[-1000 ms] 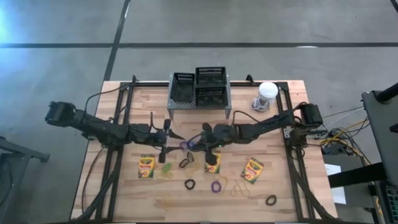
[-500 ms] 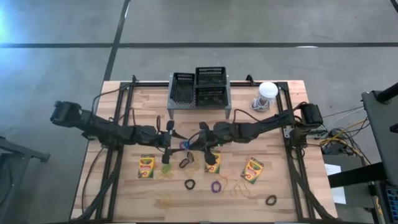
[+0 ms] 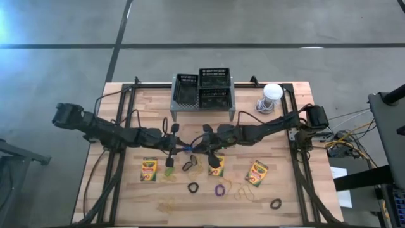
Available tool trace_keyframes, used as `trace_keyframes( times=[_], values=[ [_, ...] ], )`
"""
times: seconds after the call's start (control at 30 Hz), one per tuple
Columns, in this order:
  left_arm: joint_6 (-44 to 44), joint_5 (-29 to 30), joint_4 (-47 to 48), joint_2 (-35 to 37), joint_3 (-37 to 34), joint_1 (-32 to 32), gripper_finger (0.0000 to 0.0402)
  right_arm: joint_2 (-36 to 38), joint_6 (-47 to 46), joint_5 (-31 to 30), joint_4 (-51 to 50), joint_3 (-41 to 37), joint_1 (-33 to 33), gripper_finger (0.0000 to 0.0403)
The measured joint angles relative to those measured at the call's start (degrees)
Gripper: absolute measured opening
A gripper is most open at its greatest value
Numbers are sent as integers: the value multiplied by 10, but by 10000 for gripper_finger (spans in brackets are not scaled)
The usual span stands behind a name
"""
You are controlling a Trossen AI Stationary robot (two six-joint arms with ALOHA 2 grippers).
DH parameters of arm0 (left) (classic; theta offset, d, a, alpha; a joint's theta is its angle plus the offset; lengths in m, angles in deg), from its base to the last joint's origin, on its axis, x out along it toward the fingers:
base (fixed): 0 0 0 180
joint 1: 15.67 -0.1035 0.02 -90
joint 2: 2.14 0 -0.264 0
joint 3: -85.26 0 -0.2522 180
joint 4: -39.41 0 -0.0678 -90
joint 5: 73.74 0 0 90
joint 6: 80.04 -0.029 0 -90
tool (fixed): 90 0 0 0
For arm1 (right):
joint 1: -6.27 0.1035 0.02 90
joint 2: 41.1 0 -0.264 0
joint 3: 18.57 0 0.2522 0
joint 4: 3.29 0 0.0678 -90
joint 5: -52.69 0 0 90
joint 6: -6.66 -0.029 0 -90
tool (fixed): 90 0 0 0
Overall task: Pick & Place Office Desk Supplies
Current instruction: Put the blue spring keychain into the middle black bin on the shelf
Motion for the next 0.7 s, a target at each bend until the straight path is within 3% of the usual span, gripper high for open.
trace_keyframes(
  times=[0.13, 0.3, 0.47, 0.6, 0.7],
  values=[
    [34, -16, 101, 26, 32, 0, 14, 4, 1, 0, -10, 6, -1, 66],
    [69, -10, 335, 58, 134, 0, 26, 34, 38, -7, -57, 8, -5, 103],
    [62, 36, 546, 58, 271, -10, 23, 71, 41, -83, -124, -3, 1, 117],
    [59, 107, 636, 50, 364, -61, 23, 82, 45, -150, -122, -15, 22, 113],
    [59, 116, 661, 38, 412, -141, 23, 82, 48, -193, -122, -24, 41, 106]
  ],
)
